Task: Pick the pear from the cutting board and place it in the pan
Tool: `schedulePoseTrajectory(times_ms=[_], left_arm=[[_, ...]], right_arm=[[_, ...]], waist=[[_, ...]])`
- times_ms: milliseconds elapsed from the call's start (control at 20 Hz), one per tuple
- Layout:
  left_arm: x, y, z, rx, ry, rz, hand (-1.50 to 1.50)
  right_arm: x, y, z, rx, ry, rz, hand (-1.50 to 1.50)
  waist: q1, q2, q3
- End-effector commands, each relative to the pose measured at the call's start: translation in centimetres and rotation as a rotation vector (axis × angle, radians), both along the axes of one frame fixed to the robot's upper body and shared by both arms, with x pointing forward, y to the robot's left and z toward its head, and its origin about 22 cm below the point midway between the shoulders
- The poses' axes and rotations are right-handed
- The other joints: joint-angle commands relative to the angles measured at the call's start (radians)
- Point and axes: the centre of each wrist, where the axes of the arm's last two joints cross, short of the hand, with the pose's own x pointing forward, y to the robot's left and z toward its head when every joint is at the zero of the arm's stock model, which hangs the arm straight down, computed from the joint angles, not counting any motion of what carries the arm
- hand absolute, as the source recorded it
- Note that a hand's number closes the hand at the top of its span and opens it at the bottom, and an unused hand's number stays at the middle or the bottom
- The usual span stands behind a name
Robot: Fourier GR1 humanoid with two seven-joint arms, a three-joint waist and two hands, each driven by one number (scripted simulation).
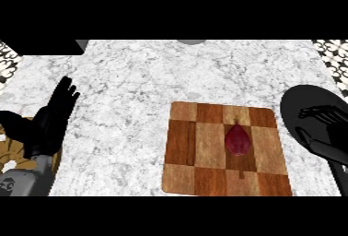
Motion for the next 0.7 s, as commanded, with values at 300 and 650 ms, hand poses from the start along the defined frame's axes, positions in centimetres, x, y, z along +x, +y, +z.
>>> schedulePoseTrajectory(times_ms=[300, 650], left_arm=[[0.4, -1.0, 2.1, -0.036, -0.010, -0.026, 0.00], [0.7, -0.9, 2.1, -0.039, -0.003, -0.039, 0.00]], right_arm=[[-1.3, -6.5, 1.6, -0.345, -0.029, 0.095, -1.50], [5.6, -2.1, 9.2, -0.608, 0.017, 0.186, -1.50]], waist=[[0.005, -0.001, -0.001], [0.026, 0.001, -0.003]])
